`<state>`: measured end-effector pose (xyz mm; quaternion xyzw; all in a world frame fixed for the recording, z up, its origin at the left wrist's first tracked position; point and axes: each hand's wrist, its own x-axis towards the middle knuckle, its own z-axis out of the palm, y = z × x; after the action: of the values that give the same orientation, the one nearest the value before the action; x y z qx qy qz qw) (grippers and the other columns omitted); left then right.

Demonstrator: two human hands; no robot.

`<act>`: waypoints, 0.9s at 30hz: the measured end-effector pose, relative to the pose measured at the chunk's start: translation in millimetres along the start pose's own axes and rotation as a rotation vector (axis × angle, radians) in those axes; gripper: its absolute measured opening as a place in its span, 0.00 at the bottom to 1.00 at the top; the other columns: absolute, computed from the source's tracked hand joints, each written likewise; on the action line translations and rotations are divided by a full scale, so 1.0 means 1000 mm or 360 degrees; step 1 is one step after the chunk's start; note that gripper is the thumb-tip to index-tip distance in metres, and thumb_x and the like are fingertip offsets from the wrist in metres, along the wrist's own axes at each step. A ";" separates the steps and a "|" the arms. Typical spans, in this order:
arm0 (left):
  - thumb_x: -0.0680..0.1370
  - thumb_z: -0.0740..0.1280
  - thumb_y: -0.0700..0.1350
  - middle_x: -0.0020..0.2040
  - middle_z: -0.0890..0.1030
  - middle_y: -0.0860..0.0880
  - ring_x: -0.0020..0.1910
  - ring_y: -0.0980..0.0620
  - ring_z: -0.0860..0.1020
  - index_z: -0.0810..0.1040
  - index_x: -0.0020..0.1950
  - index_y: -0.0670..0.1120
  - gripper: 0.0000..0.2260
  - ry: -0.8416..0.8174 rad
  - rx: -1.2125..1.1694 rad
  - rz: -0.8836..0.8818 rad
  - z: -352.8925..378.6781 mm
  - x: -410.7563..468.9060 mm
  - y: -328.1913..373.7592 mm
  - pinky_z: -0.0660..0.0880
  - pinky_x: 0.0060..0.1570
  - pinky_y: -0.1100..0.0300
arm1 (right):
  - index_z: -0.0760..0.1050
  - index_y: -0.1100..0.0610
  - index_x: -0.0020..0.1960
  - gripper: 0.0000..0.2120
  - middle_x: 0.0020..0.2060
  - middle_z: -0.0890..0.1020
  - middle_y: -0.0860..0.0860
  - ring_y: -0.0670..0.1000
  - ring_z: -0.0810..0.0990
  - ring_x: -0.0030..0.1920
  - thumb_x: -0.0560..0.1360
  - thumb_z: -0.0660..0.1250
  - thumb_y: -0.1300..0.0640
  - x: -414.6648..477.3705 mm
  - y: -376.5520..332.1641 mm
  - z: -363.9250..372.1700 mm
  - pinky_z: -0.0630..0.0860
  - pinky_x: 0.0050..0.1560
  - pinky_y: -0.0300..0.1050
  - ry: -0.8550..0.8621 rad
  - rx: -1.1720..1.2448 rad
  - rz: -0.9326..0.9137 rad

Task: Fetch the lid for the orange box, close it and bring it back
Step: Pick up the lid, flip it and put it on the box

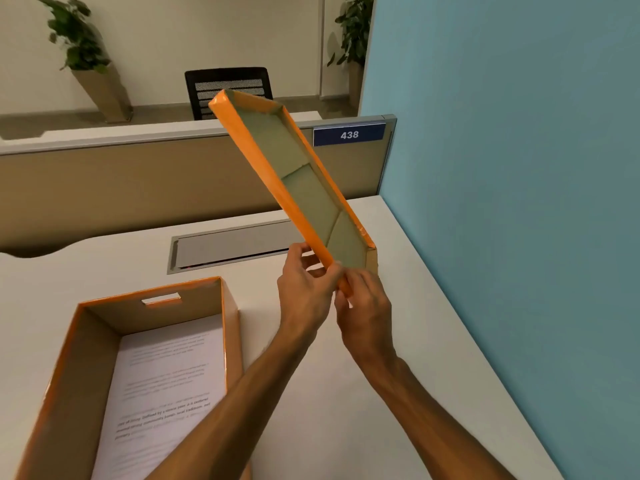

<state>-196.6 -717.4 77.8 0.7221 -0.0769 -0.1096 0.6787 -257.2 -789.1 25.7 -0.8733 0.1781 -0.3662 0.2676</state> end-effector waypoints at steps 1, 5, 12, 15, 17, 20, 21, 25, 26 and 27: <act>0.74 0.74 0.47 0.58 0.80 0.50 0.52 0.49 0.82 0.72 0.62 0.50 0.19 0.0007 0.0059 0.0064 -0.005 -0.005 0.004 0.82 0.49 0.55 | 0.80 0.63 0.60 0.16 0.52 0.85 0.59 0.56 0.84 0.51 0.73 0.75 0.61 -0.002 -0.007 -0.001 0.81 0.56 0.54 0.0029 0.0023 -0.0019; 0.74 0.73 0.53 0.59 0.80 0.53 0.52 0.53 0.82 0.71 0.65 0.52 0.22 -0.0044 0.0149 0.0274 -0.025 -0.020 0.020 0.80 0.46 0.65 | 0.79 0.65 0.61 0.19 0.53 0.84 0.60 0.57 0.84 0.52 0.72 0.77 0.62 -0.007 -0.032 -0.008 0.80 0.58 0.53 0.0094 0.0165 -0.0023; 0.74 0.67 0.62 0.70 0.74 0.49 0.65 0.51 0.74 0.68 0.73 0.50 0.31 -0.0131 0.0278 0.0236 -0.093 -0.018 0.027 0.73 0.63 0.50 | 0.78 0.55 0.55 0.15 0.51 0.83 0.51 0.50 0.82 0.45 0.73 0.73 0.47 -0.009 -0.071 -0.039 0.79 0.52 0.46 0.0084 0.0499 0.0370; 0.76 0.66 0.61 0.75 0.68 0.45 0.71 0.46 0.69 0.63 0.77 0.49 0.33 -0.0140 0.0324 0.0120 -0.141 -0.014 0.016 0.69 0.68 0.44 | 0.76 0.47 0.52 0.10 0.51 0.82 0.46 0.48 0.82 0.46 0.74 0.73 0.50 -0.016 -0.086 -0.056 0.81 0.50 0.47 -0.0010 0.0741 0.0485; 0.78 0.64 0.60 0.78 0.62 0.44 0.74 0.43 0.65 0.58 0.79 0.48 0.34 -0.0140 0.0382 0.0026 -0.169 -0.009 0.009 0.66 0.69 0.42 | 0.76 0.45 0.52 0.10 0.52 0.83 0.45 0.51 0.84 0.48 0.73 0.74 0.52 -0.018 -0.093 -0.066 0.82 0.49 0.51 -0.0084 0.1020 0.0591; 0.79 0.62 0.60 0.79 0.59 0.43 0.75 0.40 0.62 0.54 0.80 0.47 0.34 -0.0219 0.0412 -0.0139 -0.192 0.001 0.000 0.64 0.68 0.44 | 0.79 0.45 0.54 0.14 0.51 0.86 0.46 0.55 0.85 0.51 0.70 0.76 0.54 -0.016 -0.086 -0.072 0.83 0.47 0.52 -0.0164 0.1419 0.0765; 0.79 0.62 0.59 0.79 0.60 0.42 0.75 0.40 0.63 0.55 0.79 0.46 0.34 -0.0255 0.0367 -0.0182 -0.198 0.002 -0.002 0.64 0.68 0.44 | 0.80 0.45 0.54 0.16 0.51 0.87 0.46 0.55 0.86 0.51 0.68 0.76 0.53 -0.016 -0.083 -0.074 0.83 0.46 0.52 -0.0180 0.1502 0.0801; 0.80 0.64 0.53 0.73 0.70 0.43 0.68 0.40 0.72 0.62 0.77 0.44 0.29 -0.0287 0.0125 -0.0319 -0.233 -0.013 0.006 0.71 0.65 0.42 | 0.78 0.47 0.60 0.21 0.54 0.86 0.48 0.57 0.85 0.53 0.67 0.76 0.53 -0.023 -0.087 -0.075 0.83 0.49 0.57 -0.0297 0.1662 0.0894; 0.80 0.64 0.52 0.71 0.72 0.44 0.67 0.40 0.73 0.64 0.76 0.44 0.27 -0.0298 0.0138 -0.0326 -0.239 -0.018 0.007 0.72 0.63 0.42 | 0.77 0.48 0.61 0.22 0.55 0.86 0.48 0.57 0.85 0.53 0.68 0.76 0.54 -0.024 -0.088 -0.074 0.83 0.49 0.58 -0.0336 0.1696 0.0907; 0.80 0.64 0.50 0.69 0.74 0.44 0.66 0.40 0.74 0.67 0.74 0.44 0.24 -0.0308 0.0165 -0.0316 -0.246 -0.023 0.009 0.73 0.61 0.43 | 0.77 0.48 0.63 0.22 0.55 0.86 0.49 0.57 0.85 0.53 0.70 0.75 0.55 -0.025 -0.088 -0.074 0.83 0.48 0.58 -0.0377 0.1729 0.0914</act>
<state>-154.3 -475.3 101.1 0.7462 -0.0757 -0.2411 0.6159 -318.1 -730.9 108.1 -0.5644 0.1632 -0.2187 0.7791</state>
